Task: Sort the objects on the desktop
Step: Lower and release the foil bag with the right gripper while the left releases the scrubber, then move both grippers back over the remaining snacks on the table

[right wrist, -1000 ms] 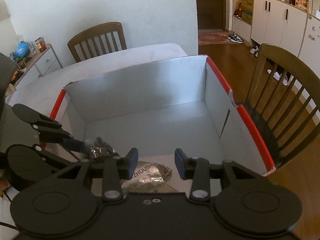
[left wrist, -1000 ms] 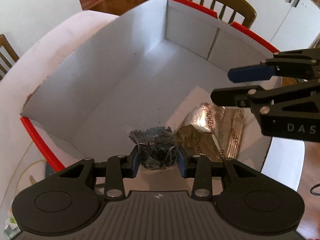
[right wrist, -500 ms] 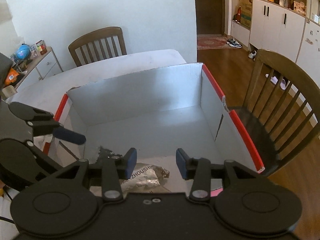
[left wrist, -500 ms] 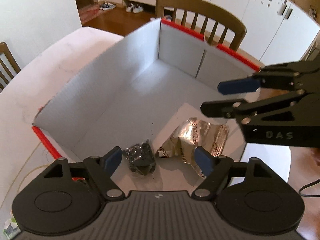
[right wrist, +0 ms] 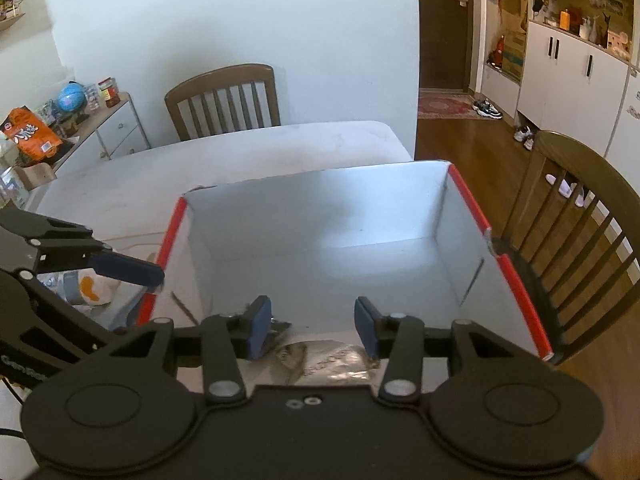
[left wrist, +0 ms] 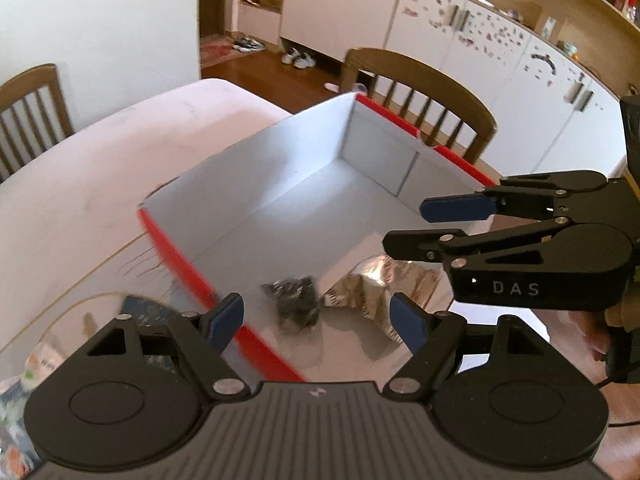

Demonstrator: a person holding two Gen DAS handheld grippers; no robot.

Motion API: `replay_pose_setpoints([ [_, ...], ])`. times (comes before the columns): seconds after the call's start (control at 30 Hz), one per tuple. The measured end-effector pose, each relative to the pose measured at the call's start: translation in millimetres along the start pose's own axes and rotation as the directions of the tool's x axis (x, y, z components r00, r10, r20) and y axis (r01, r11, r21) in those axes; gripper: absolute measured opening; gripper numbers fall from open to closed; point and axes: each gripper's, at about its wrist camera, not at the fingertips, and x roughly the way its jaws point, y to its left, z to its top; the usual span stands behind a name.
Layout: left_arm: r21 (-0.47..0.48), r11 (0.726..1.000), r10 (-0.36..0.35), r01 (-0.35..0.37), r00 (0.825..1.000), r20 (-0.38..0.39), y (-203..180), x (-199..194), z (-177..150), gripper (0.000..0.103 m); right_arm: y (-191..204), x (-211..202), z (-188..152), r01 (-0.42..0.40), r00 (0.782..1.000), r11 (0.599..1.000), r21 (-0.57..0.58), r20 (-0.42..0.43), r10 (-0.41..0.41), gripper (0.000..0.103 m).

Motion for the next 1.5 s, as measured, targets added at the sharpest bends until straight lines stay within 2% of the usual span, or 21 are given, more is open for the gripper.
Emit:
replay_pose_setpoints([
  [0.07, -0.006, 1.000, 0.000, 0.000, 1.000, 0.023, 2.8, -9.6, -8.1, 0.080, 6.8, -2.3, -1.2, -0.006, 1.000, 1.000, 0.008, 0.003, 0.006, 0.048],
  [0.13, -0.016, 1.000, 0.001, -0.001, 0.999, 0.045, 6.0, -19.3, -16.0, 0.080, 16.3, -5.9, -2.7, -0.005, 1.000, 1.000, 0.003, 0.012, 0.005, 0.061],
  [0.17, -0.021, 1.000, 0.001, 0.000, 0.998, 0.057, 8.2, -24.1, -20.7, 0.080, 22.0, -8.6, -3.5, -0.003, 1.000, 1.000, -0.003, 0.022, 0.003, 0.063],
  [0.37, -0.068, 0.998, 0.024, -0.018, 0.996, 0.091, 32.1, -45.7, -54.0, 0.080, 57.6, -18.6, -5.6, 0.002, 0.999, 0.999, -0.045, 0.044, 0.000, 0.066],
  [0.5, -0.090, 0.995, 0.052, -0.042, 0.992, 0.116, 50.3, -68.9, -78.7, 0.083, 86.5, -23.2, -8.0, -0.003, 0.999, 0.998, -0.060, 0.051, 0.006, 0.072],
  [0.93, -0.189, 0.973, 0.166, -0.135, 0.973, 0.158, 120.7, -139.8, -159.3, 0.089, 180.6, -22.0, -29.6, -0.062, 0.997, 0.994, -0.093, 0.033, 0.065, 0.076],
  [1.23, -0.269, 0.940, 0.257, -0.209, 0.954, 0.156, 163.0, -169.0, -201.0, 0.089, 220.9, -12.5, -41.8, -0.087, 0.996, 0.991, -0.101, 0.014, 0.089, 0.076],
  [1.5, -0.340, 0.900, 0.329, -0.274, 0.938, 0.114, 194.7, -174.8, -231.6, 0.089, 246.5, 3.7, -47.0, -0.112, 0.994, 0.986, -0.125, -0.011, 0.111, 0.076],
])
